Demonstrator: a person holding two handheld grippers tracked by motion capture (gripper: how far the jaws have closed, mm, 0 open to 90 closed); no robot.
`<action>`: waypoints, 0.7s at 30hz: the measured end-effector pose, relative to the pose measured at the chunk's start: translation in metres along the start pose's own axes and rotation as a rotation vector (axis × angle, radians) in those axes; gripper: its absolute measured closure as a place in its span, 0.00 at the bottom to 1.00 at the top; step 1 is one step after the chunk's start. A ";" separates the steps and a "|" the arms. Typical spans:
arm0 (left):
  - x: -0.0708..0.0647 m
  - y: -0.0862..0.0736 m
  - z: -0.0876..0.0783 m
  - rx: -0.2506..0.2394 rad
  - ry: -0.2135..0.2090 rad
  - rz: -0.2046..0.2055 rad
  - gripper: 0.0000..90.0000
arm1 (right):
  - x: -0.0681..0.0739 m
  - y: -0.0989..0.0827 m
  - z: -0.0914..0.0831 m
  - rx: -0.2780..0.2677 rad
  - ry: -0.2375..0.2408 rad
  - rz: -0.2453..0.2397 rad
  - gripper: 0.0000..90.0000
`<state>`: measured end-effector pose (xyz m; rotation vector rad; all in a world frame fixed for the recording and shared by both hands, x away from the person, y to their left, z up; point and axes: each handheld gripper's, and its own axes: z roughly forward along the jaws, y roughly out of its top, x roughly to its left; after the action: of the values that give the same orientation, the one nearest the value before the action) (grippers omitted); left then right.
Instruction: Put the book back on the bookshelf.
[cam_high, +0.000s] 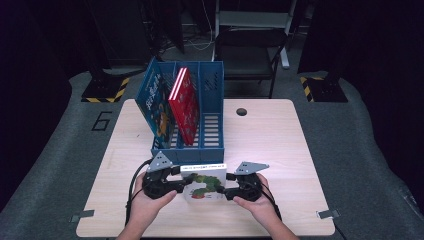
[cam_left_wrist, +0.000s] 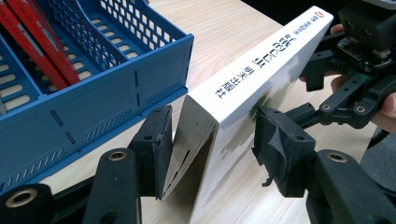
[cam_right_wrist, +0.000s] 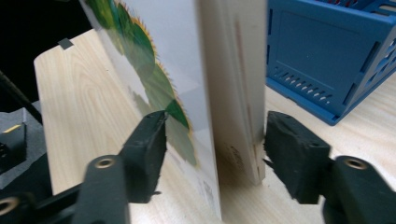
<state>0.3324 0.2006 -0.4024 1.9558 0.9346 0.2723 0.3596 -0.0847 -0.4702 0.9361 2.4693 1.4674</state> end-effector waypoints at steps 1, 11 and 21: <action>0.001 0.000 0.000 -0.001 0.006 0.011 0.52 | -0.001 -0.001 -0.001 -0.002 0.011 -0.003 0.50; 0.005 -0.003 -0.003 -0.010 0.016 0.003 0.50 | -0.001 -0.006 -0.004 -0.005 0.077 0.022 0.65; 0.008 -0.008 -0.004 -0.004 0.012 -0.022 0.47 | 0.004 -0.008 0.002 0.028 0.067 -0.034 0.66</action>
<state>0.3322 0.2108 -0.4079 1.9408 0.9624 0.2730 0.3539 -0.0835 -0.4773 0.8596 2.5456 1.4811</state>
